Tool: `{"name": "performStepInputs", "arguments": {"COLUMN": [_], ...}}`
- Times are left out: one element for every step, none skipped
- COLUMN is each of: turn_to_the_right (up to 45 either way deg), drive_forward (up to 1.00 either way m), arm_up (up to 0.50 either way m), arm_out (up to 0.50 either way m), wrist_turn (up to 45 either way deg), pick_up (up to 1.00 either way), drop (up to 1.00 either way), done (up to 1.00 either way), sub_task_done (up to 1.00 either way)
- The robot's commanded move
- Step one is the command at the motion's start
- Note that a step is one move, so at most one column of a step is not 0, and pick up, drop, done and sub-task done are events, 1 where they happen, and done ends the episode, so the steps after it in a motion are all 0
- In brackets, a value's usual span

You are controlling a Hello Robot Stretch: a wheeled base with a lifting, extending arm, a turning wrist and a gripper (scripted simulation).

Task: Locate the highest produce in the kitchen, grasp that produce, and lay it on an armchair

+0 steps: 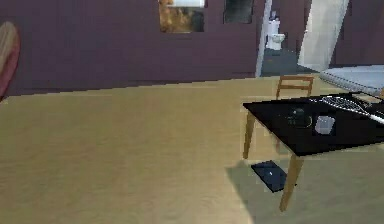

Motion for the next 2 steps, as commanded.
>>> {"name": "performStepInputs", "arguments": {"turn_to_the_right": [0.0, 0.0], "drive_forward": [1.0, 0.85], "arm_up": [0.0, 0.0], "arm_out": [0.0, 0.0], "wrist_turn": [0.0, 0.0], "pick_up": [0.0, 0.0], "drop": [0.0, 0.0], "done": [0.0, 0.0], "sub_task_done": [0.0, 0.0]}}
